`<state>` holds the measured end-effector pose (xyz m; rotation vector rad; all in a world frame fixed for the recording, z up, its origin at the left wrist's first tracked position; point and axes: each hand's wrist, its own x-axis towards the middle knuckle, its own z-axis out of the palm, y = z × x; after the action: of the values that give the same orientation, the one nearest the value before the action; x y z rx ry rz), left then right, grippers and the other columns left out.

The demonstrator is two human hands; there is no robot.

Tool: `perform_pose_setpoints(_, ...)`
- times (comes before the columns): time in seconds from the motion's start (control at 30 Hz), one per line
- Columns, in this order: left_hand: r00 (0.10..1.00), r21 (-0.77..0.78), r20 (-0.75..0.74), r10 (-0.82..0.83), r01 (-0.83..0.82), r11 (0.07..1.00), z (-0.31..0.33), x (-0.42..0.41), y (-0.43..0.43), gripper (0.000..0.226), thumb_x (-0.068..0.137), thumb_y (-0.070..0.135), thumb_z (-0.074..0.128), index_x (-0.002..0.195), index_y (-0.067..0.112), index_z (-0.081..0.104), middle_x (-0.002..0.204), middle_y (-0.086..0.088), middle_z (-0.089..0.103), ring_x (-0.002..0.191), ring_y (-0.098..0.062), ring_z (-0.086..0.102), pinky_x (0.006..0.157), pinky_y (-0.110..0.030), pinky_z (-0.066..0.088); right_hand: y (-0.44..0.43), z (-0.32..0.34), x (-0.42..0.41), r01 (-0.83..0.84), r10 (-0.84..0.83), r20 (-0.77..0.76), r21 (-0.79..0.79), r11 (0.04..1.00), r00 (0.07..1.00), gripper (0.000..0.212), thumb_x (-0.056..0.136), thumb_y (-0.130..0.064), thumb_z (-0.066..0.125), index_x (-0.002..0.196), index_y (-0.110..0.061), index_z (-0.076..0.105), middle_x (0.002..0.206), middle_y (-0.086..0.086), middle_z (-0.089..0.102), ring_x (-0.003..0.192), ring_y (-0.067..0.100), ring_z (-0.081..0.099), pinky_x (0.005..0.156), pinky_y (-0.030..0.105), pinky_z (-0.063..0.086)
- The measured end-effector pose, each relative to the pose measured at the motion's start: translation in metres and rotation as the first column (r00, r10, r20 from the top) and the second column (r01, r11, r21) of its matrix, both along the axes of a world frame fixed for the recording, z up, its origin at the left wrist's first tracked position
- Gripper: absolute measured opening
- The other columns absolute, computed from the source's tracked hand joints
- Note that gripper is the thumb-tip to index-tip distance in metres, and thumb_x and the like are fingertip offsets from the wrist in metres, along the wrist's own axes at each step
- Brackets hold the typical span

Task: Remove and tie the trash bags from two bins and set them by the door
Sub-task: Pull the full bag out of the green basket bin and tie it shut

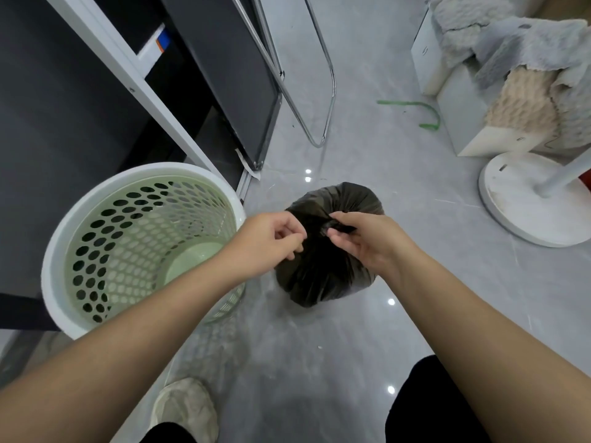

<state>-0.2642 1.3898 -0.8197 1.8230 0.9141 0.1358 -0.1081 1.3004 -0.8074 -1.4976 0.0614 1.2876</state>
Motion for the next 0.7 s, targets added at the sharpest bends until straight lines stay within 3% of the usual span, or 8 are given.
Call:
perform_pose_setpoints(0.13, 0.996, -0.369, 0.006, 0.089, -0.080, 0.926, -0.002, 0.008, -0.011, 0.005, 0.093, 0.018, 0.057, 0.089, 0.015, 0.060, 0.083, -0.006, 0.073, 0.065, -0.014, 0.068, 0.058, -0.024, 0.054, 0.004, 0.000, -0.007, 0.096, -0.095, -0.090, 0.006, 0.995, 0.991, 0.010, 0.092, -0.006, 0.057, 0.091, -0.003, 0.066, 0.091, 0.014, 0.064, 0.058, 0.015, 0.070, 0.059, 0.022, 0.059)
perform_pose_setpoints(0.23, 0.969, -0.528, 0.022, 0.245, -0.197, 0.826, 0.001, 0.014, -0.012, 0.014, 0.092, 0.027, 0.059, 0.096, 0.014, 0.056, 0.091, -0.011, 0.072, 0.069, -0.018, 0.068, 0.060, -0.025, 0.055, 0.007, -0.003, -0.013, 0.029, -0.029, 0.024, -0.027, 0.999, 0.999, 0.014, 0.091, -0.013, 0.059, 0.099, -0.009, 0.070, 0.094, 0.006, 0.069, 0.071, 0.013, 0.070, 0.058, 0.021, 0.052)
perform_pose_setpoints(0.3, 0.953, -0.522, 0.026, 0.300, -0.244, 0.818, 0.001, 0.018, -0.011, 0.015, 0.089, 0.028, 0.063, 0.096, 0.015, 0.060, 0.091, -0.011, 0.072, 0.070, -0.016, 0.067, 0.063, -0.025, 0.055, 0.008, -0.006, -0.016, -0.037, 0.045, 0.122, -0.063, 0.997, 0.992, 0.018, 0.088, -0.019, 0.061, 0.103, -0.015, 0.071, 0.098, -0.001, 0.072, 0.081, 0.011, 0.069, 0.064, 0.023, 0.042)
perform_pose_setpoints(0.4, 0.931, -0.472, 0.027, 0.363, -0.308, 0.826, 0.000, 0.022, -0.011, 0.010, 0.087, 0.021, 0.068, 0.086, 0.011, 0.064, 0.080, -0.007, 0.070, 0.064, -0.012, 0.065, 0.060, -0.021, 0.055, 0.008, -0.008, -0.025, -0.088, 0.102, 0.200, -0.078, 0.993, 0.975, 0.018, 0.085, -0.023, 0.064, 0.100, -0.016, 0.072, 0.101, 0.000, 0.074, 0.093, 0.014, 0.070, 0.073, 0.026, 0.042)
perform_pose_setpoints(0.57, 0.831, -0.443, 0.002, 0.556, -0.497, 0.746, -0.002, 0.025, -0.008, 0.017, 0.085, 0.008, 0.068, 0.070, 0.006, 0.061, 0.063, -0.007, 0.063, 0.048, -0.007, 0.060, 0.050, -0.017, 0.054, 0.008, -0.009, -0.034, -0.130, 0.118, 0.371, 0.006, 0.992, 0.921, 0.022, 0.089, -0.023, 0.064, 0.080, -0.004, 0.072, 0.069, 0.003, 0.068, 0.061, 0.003, 0.062, 0.054, 0.011, 0.045)
perform_pose_setpoints(0.63, 0.818, -0.449, 0.021, 0.575, -0.506, 0.736, -0.002, 0.024, -0.007, 0.017, 0.084, 0.004, 0.068, 0.070, 0.005, 0.060, 0.063, -0.008, 0.062, 0.046, -0.006, 0.060, 0.049, -0.017, 0.053, 0.007, -0.010, -0.035, -0.152, 0.130, 0.436, 0.017, 0.988, 0.891, 0.027, 0.089, -0.025, 0.064, 0.073, -0.004, 0.070, 0.070, 0.012, 0.065, 0.065, 0.010, 0.059, 0.063, 0.018, 0.048)
perform_pose_setpoints(0.7, 0.827, -0.464, 0.036, 0.561, -0.483, 0.742, 0.000, 0.022, -0.007, 0.016, 0.085, 0.002, 0.067, 0.071, 0.005, 0.059, 0.065, -0.009, 0.062, 0.050, -0.008, 0.061, 0.052, -0.018, 0.055, 0.008, -0.010, -0.035, -0.157, 0.117, 0.465, 0.047, 0.986, 0.877, 0.035, 0.088, -0.025, 0.065, 0.055, -0.014, 0.064, 0.062, 0.007, 0.059, 0.064, 0.013, 0.054, 0.069, 0.028, 0.047)
